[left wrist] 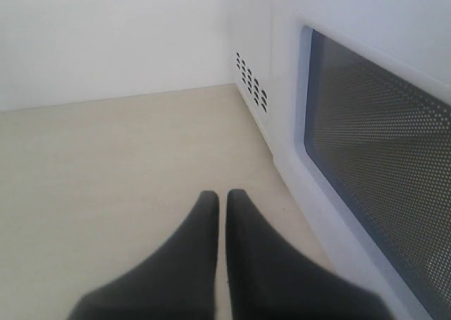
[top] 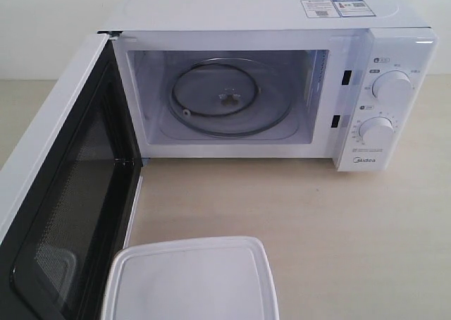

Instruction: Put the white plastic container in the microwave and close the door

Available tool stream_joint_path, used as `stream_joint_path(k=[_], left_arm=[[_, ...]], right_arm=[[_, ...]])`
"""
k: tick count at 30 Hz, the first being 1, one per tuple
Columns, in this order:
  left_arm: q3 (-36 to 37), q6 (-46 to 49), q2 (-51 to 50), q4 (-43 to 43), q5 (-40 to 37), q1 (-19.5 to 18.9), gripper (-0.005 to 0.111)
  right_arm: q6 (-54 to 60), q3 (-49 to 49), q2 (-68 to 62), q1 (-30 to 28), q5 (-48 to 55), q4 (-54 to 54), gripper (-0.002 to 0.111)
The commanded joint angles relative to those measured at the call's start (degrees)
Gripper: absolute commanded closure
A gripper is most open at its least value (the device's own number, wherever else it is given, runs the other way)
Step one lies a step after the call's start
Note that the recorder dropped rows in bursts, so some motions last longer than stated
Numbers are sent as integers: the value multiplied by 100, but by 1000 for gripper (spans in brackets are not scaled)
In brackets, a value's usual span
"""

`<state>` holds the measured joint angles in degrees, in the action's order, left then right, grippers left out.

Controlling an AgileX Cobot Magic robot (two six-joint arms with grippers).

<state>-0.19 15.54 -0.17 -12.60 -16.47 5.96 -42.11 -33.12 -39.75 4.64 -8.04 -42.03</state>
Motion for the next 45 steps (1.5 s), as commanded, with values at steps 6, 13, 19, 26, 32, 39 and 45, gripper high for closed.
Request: stream_joint_path(k=[6, 13, 19, 26, 32, 39, 45], left_arm=[[19, -59, 17, -46, -24, -18, 102], [19, -59, 17, -46, -24, -18, 102], [19, -59, 17, -46, -24, -18, 102], [19, -59, 17, -46, -24, -18, 102], [19, -59, 17, -46, -24, -18, 102], [19, -59, 17, -46, -24, -18, 102], [19, -59, 17, -46, -24, -18, 102]], right_arm=[[1914, -19, 64, -2, 2829, 4832, 108], [4990, 177, 65, 538, 3727, 8718, 108], [5280, 475, 65, 1571, 3786, 9268, 108], [4810, 1050, -77, 2963, 3797, 9288, 108], [4812, 1313, -1025, 4296, 3424, 9457, 108], [4943, 1313, -2333, 5583, 2147, 9857, 108], [4943, 1313, -2908, 5720, 1690, 10089, 108]])
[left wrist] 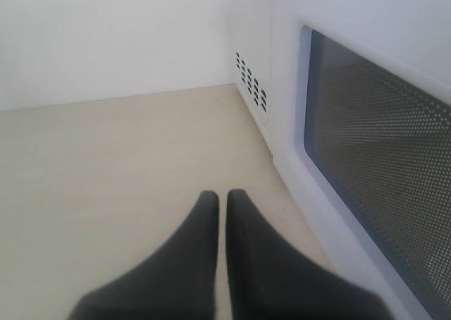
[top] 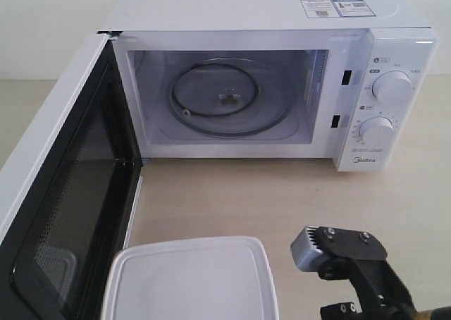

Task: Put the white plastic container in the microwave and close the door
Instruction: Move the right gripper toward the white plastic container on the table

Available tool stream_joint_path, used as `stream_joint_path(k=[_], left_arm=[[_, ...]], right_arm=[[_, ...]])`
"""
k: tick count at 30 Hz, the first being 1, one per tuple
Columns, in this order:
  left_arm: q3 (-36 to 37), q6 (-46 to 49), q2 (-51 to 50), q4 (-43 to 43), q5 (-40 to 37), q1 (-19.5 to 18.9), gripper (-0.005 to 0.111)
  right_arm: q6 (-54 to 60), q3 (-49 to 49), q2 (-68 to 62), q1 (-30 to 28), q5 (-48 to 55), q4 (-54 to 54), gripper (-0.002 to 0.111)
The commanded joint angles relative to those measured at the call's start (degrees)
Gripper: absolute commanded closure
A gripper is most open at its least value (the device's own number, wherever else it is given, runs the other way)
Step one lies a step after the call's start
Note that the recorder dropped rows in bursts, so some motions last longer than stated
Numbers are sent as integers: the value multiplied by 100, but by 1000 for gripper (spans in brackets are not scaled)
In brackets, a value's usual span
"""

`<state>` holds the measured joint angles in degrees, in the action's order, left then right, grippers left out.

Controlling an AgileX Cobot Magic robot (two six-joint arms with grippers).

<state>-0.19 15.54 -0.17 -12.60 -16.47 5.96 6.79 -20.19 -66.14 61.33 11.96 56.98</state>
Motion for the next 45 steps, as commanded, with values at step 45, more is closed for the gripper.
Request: stream_joint_path(k=[45], left_arm=[[19, -59, 17, -46, -24, -18, 102]], right_arm=[[1215, -851, -919, -630, -230, 421, 108]])
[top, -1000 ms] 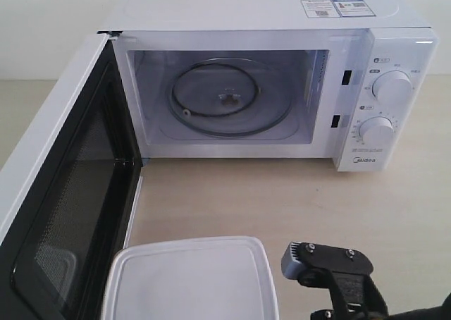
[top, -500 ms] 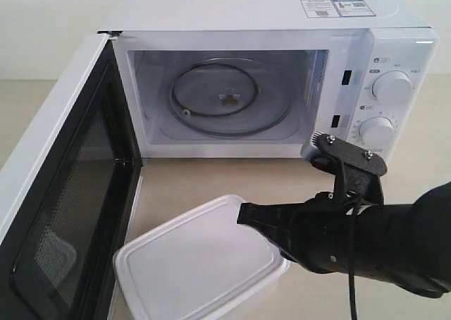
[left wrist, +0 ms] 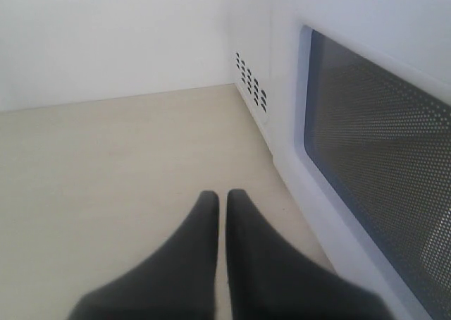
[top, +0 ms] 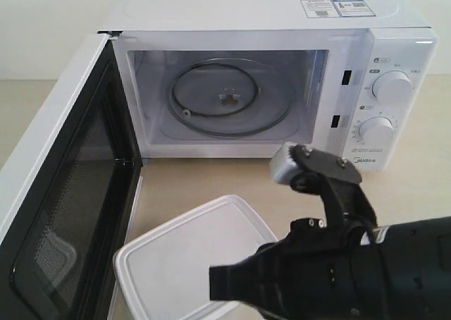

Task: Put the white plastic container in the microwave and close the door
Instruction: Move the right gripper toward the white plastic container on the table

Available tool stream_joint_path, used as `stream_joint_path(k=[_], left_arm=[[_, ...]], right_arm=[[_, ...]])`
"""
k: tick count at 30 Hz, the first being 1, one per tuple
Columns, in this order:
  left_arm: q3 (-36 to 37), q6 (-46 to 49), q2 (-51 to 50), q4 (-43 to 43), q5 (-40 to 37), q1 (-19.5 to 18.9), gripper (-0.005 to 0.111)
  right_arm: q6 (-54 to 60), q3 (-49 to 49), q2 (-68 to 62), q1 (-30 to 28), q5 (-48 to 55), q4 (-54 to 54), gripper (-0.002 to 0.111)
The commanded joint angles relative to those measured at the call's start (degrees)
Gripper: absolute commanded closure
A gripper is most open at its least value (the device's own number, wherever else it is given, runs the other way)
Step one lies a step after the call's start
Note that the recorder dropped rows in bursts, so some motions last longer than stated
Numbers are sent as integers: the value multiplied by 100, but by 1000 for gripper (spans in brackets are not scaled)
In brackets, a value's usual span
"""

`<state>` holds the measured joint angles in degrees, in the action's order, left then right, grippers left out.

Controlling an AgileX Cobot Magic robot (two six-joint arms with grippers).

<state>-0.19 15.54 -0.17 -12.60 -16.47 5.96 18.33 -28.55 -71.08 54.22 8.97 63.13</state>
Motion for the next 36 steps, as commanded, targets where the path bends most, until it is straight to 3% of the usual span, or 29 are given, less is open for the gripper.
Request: stream_joint_path(k=[1, 14, 21, 33, 36], left_arm=[[19, -59, 17, -46, -24, -18, 102], [19, -59, 17, -46, -24, -18, 102], [19, -59, 17, -46, -24, -18, 102], [19, -59, 17, -46, -24, -18, 102], [19, -59, 17, -46, -24, -18, 102]], right_arm=[[61, -15, -536, 82, 69, -237, 108], [-526, -15, -903, -164, 200, -1670, 108], [-619, -15, -1311, -512, 127, -1779, 108], [-613, -15, -1535, -581, -2137, -1384, 108], [-645, -61, -1535, -748, -2307, -1204, 108]])
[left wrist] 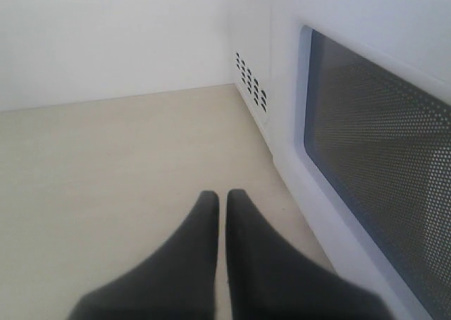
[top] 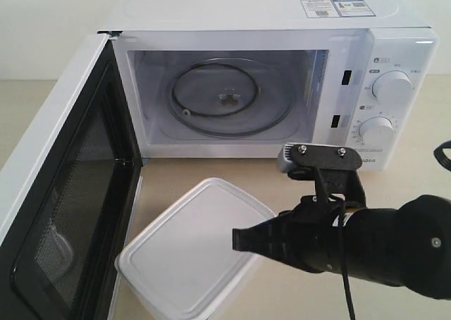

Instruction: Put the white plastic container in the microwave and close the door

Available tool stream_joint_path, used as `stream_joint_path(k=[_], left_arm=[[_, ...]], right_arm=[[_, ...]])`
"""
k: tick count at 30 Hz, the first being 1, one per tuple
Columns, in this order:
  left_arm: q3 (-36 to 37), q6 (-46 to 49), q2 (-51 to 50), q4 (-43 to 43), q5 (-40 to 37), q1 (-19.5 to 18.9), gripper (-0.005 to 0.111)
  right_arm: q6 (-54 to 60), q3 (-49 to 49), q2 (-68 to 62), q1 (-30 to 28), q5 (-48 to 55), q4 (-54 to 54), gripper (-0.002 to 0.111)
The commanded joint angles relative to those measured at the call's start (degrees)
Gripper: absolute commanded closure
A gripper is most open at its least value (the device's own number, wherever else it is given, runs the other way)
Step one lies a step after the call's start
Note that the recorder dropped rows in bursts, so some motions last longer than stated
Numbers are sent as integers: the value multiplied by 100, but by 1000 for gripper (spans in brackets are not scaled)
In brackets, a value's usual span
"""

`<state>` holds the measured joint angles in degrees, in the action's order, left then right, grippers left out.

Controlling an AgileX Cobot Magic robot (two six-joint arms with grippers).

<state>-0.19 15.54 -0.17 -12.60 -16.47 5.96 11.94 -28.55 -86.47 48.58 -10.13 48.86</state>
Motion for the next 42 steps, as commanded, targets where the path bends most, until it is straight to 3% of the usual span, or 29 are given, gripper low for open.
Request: stream_joint_path(k=[1, 10, 14, 20, 27, 36, 42], left_arm=[[19, -59, 17, -46, -24, -18, 102], [19, -59, 17, -46, -24, -18, 102], [19, -59, 17, -46, -24, -18, 102], [19, -59, 17, -46, -24, -18, 102], [19, -59, 17, -46, -24, -18, 102], [19, -59, 17, -46, -24, -18, 102], [19, -59, 17, -46, -24, -18, 102]], right_arm=[[-6, -79, 3, -254, -322, 223, 108], [488, -102, 1280, -471, -95, 797, 108], [802, -102, 1994, -471, 801, 1342, 108], [848, 162, 1994, -459, 1815, 1659, 108], [612, 861, 1979, -459, 1828, 1832, 108], [501, 949, 1979, -459, 1825, 2695, 108], [1757, 774, 2000, -459, 2296, 2613, 108]])
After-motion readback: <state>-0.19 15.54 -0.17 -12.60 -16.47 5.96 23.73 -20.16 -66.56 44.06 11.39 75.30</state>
